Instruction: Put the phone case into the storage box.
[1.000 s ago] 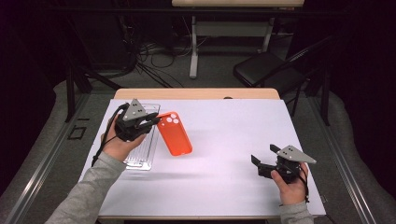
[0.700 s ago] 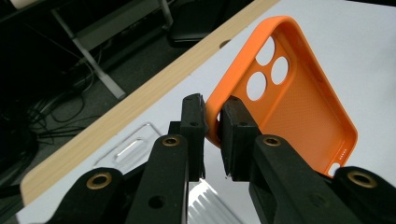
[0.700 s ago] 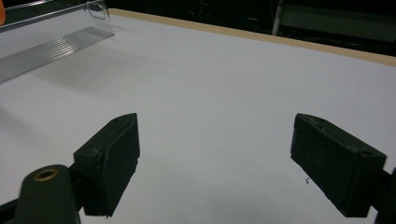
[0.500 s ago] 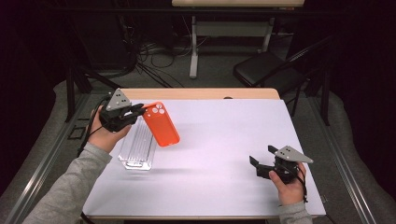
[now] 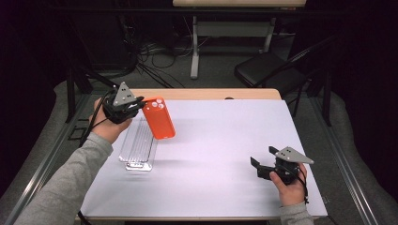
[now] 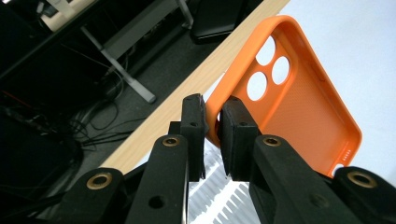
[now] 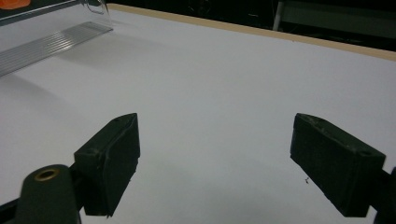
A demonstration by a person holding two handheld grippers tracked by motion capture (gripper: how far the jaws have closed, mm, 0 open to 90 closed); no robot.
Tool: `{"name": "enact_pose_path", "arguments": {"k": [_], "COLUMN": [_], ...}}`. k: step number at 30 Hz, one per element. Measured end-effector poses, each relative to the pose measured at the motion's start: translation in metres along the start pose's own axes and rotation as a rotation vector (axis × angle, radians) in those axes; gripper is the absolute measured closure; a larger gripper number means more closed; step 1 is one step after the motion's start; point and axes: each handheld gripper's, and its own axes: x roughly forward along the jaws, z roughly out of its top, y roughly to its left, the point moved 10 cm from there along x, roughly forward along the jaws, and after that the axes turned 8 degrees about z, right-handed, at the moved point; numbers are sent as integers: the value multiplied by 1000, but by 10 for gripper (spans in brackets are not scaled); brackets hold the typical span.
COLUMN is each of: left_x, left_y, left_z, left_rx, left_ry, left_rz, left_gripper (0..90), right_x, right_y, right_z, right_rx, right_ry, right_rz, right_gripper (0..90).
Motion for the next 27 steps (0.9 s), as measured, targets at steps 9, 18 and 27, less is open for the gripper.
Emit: {"name": "enact_pose_path", "arguments": {"k": [9, 18, 27], "left_x": [14, 26, 35], "left_y": [14, 35, 46], "left_z": [4, 0, -6], "left_rx": [61, 77, 72], "left_ry": [8, 20, 12], "left_rz": [53, 106, 102], "left_gripper": [812, 812, 810], "right_x": [1, 3, 4], "right_y": [0, 0, 0], "right_z": [-2, -4, -6], "right_rx": [0, -5, -4], "right_ry": [3, 10, 20], "right_rz": [1, -1, -4], "right_gripper": [157, 157, 157]}}
